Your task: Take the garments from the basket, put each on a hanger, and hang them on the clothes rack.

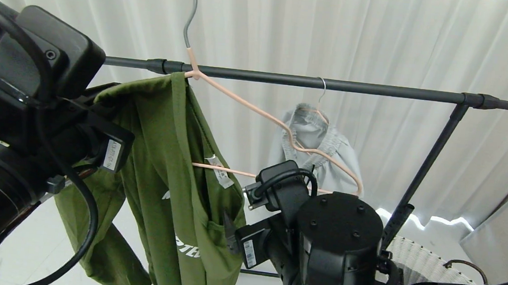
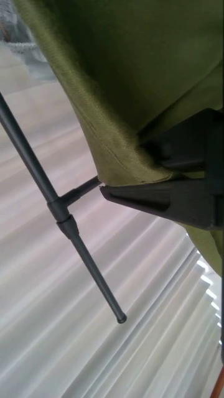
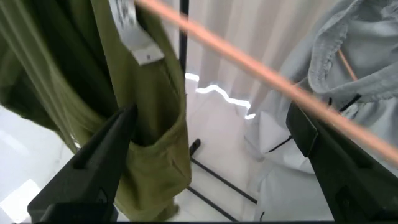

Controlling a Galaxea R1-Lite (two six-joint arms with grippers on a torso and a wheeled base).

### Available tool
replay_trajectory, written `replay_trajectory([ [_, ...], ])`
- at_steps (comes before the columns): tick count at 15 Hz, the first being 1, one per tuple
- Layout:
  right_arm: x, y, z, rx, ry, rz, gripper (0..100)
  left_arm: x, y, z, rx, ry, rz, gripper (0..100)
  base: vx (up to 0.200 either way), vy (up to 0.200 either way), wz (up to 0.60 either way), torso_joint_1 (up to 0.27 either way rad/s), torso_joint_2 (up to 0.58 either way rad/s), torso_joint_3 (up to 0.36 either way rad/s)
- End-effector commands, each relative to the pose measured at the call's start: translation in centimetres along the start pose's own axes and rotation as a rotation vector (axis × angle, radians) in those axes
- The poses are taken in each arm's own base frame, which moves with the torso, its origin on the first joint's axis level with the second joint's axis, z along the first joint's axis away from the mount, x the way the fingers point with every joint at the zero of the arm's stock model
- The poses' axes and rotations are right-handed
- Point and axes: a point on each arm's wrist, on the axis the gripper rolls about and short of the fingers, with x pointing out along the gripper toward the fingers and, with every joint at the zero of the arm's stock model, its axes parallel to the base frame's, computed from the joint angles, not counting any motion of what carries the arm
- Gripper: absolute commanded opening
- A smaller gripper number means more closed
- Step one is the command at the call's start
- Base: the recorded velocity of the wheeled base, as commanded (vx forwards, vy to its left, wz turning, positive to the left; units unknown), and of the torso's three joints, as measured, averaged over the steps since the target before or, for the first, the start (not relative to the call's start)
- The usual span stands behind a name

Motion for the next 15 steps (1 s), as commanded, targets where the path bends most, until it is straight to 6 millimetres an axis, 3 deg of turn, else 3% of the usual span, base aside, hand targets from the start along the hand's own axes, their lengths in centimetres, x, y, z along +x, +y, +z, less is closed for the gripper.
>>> replay_trajectory([
  [1,0.7,-0.4,-1.1,-0.023,0.029,-0.043,100,0.0,0.0,0.0,0.000,-0.001,0.000,0,0.000,0.000,0.00,0.000,0.00,0.000],
  [4,0.4,-2.4,-1.6,-0.040,0.051,-0.178,100,0.3,0.3,-0.3,0.008,0.020,0.025,0,0.000,0.000,0.00,0.000,0.00,0.000],
  [10,-3.1,-7.5,-1.6,-0.052,0.075,-0.267,100,0.8,0.9,-1.2,0.028,0.063,0.070,0,0.000,0.000,0.00,0.000,0.00,0.000],
  [11,-3.6,-9.2,-1.5,-0.053,0.076,-0.310,100,0.8,0.8,-1.3,0.031,0.067,0.067,0,0.000,0.000,0.00,0.000,0.00,0.000],
  [15,-4.0,-11.2,-0.4,-0.036,0.050,-0.364,100,0.5,0.6,-2.0,0.071,0.084,0.055,0,0.000,0.000,0.00,0.000,0.00,0.000],
])
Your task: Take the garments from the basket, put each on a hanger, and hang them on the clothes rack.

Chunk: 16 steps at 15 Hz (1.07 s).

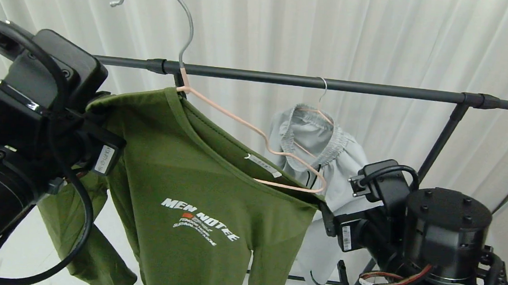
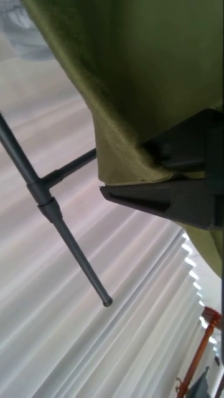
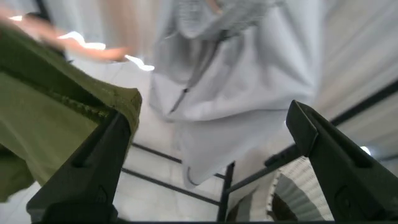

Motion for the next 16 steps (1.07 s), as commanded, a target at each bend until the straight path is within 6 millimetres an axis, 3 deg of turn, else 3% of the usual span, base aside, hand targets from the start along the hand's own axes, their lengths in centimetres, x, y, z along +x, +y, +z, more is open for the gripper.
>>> replay_trajectory([
  [1,-0.4,-1.3,1.0,0.025,-0.029,-0.025,100,0.0,0.0,-0.4,0.017,0.013,0.004,0,0.000,0.000,0.00,0.000,0.00,0.000],
  [10,-3.2,-2.7,3.6,0.045,-0.128,0.012,100,-0.5,-0.1,-2.3,0.093,0.067,0.006,0,0.000,0.000,0.00,0.000,0.00,0.000],
  [14,-6.2,-0.5,4.1,0.045,-0.165,0.166,100,-0.4,-0.3,-2.3,0.037,0.079,0.018,0,0.000,0.000,0.00,0.000,0.00,0.000],
  [16,-6.7,0.1,4.1,0.041,-0.171,0.213,100,-0.6,-0.9,-1.9,-0.019,0.059,-0.013,0,0.000,0.000,0.00,0.000,0.00,0.000],
])
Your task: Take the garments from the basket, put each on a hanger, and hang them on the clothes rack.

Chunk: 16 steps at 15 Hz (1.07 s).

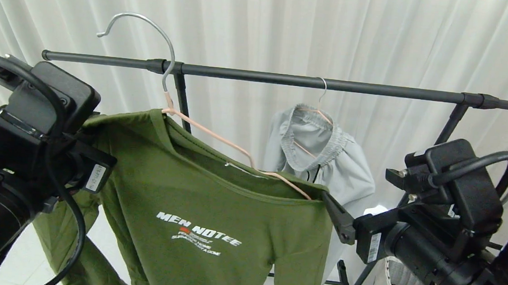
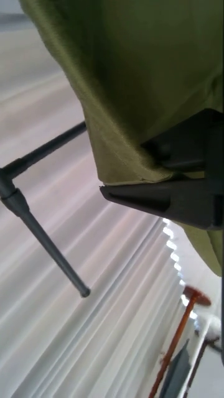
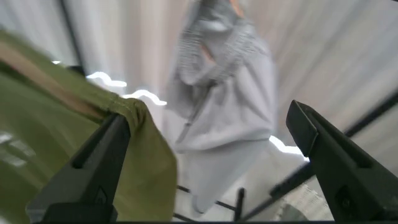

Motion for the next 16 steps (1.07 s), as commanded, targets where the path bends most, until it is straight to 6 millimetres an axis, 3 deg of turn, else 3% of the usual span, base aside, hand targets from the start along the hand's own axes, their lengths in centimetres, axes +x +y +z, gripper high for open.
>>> replay_trajectory([
  [1,-0.4,0.5,0.2,0.001,-0.008,0.034,100,-0.2,-0.6,0.3,-0.014,-0.017,-0.032,0,0.000,0.000,0.00,0.000,0.00,0.000],
  [6,-0.3,1.1,2.4,-0.021,-0.010,0.123,100,-0.2,-1.0,0.3,-0.007,0.024,0.001,0,0.000,0.000,0.00,0.000,0.00,0.000],
  [11,0.0,1.5,2.4,-0.063,-0.004,0.166,100,-0.2,-1.4,0.6,-0.023,0.026,-0.003,0,0.000,0.000,0.00,0.000,0.00,0.000],
  [16,2.8,1.7,2.3,-0.180,0.036,0.180,100,-0.4,-3.4,1.5,-0.066,0.002,-0.076,0,0.000,0.000,0.00,0.000,0.00,0.000],
])
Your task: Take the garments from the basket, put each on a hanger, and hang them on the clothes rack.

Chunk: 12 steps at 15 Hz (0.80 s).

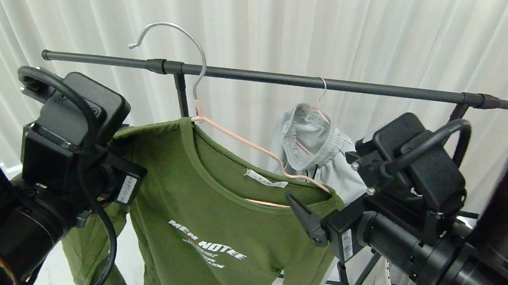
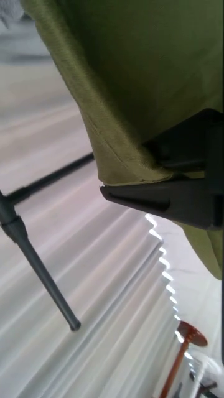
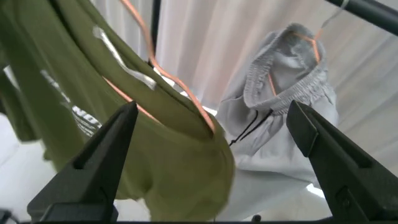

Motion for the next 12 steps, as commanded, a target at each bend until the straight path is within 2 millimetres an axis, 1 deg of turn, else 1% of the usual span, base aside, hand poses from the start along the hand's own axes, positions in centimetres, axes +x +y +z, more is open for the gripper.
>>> replay_trajectory([
  [1,2.1,-0.7,-0.5,-0.061,0.040,-0.049,100,0.2,-0.8,0.2,0.012,-0.002,-0.026,0,0.000,0.000,0.00,0.000,0.00,0.000],
  [3,3.6,-1.1,-0.6,-0.127,0.049,-0.065,100,0.1,-1.2,0.5,0.008,-0.015,-0.040,0,0.000,0.000,0.00,0.000,0.00,0.000],
  [6,5.3,-0.4,-0.6,-0.149,0.056,-0.061,100,0.1,-1.9,0.8,0.003,-0.035,-0.059,0,0.000,0.000,0.00,0.000,0.00,0.000],
  [9,5.9,-0.3,-0.9,-0.195,0.069,-0.067,100,-0.1,-2.5,0.9,0.007,-0.046,-0.080,0,0.000,0.000,0.00,0.000,0.00,0.000],
  [12,5.9,-0.3,-1.0,-0.202,0.072,-0.066,100,-0.2,-2.6,0.9,0.009,-0.048,-0.086,0,0.000,0.000,0.00,0.000,0.00,0.000],
])
